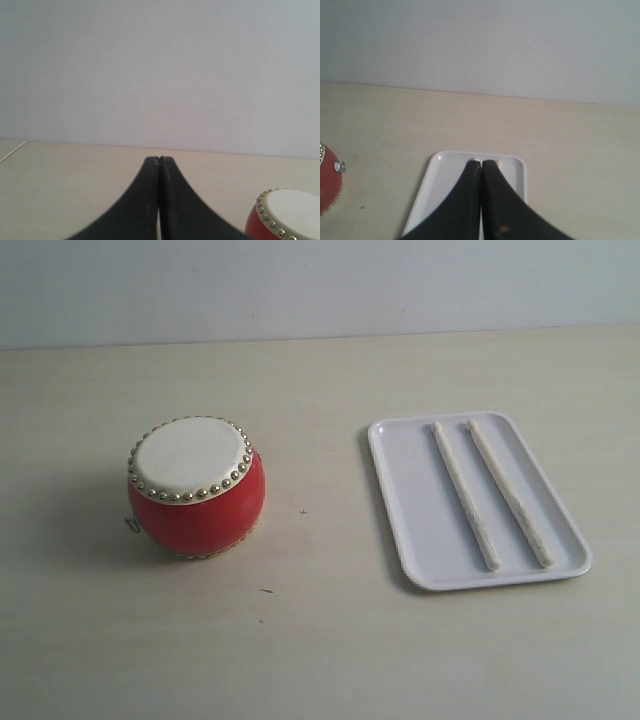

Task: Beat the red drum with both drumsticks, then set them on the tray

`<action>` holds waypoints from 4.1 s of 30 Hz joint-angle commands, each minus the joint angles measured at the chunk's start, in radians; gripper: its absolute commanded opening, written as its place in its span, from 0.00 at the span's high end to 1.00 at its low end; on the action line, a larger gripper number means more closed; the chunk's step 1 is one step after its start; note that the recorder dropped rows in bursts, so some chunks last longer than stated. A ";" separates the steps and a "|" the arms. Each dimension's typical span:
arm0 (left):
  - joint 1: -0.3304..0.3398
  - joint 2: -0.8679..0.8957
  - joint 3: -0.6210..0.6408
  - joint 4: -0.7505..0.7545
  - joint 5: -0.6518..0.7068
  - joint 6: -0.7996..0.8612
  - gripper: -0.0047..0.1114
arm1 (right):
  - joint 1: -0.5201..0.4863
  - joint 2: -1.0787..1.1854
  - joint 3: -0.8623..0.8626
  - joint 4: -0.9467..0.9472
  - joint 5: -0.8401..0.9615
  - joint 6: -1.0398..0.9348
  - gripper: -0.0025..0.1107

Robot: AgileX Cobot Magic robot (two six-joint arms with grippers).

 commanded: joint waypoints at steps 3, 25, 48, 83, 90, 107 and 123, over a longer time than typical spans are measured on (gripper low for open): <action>0.001 -0.006 -0.001 -0.011 -0.002 -0.006 0.96 | -0.004 -0.005 0.001 -0.016 -0.009 -0.009 0.98; 0.001 -0.006 -0.001 -0.011 -0.002 -0.006 0.96 | -0.095 -0.156 0.164 -0.013 -0.148 -0.003 0.98; 0.001 -0.006 -0.001 -0.011 0.000 -0.004 0.96 | -0.226 -0.609 0.551 0.016 -0.118 0.048 0.98; 0.001 -0.006 -0.001 -0.011 0.002 -0.004 0.96 | -0.226 -0.609 0.551 0.019 -0.120 0.050 0.98; 0.001 -0.006 -0.001 -0.011 0.002 -0.004 0.96 | -0.226 -0.609 0.551 0.019 -0.120 0.050 0.98; 0.001 -0.006 -0.001 -0.011 0.002 -0.004 0.96 | -0.226 -0.609 0.551 0.019 -0.120 0.050 0.98; 0.001 -0.006 -0.001 -0.011 0.002 -0.007 0.96 | -0.226 -0.609 0.551 0.019 -0.120 0.050 0.98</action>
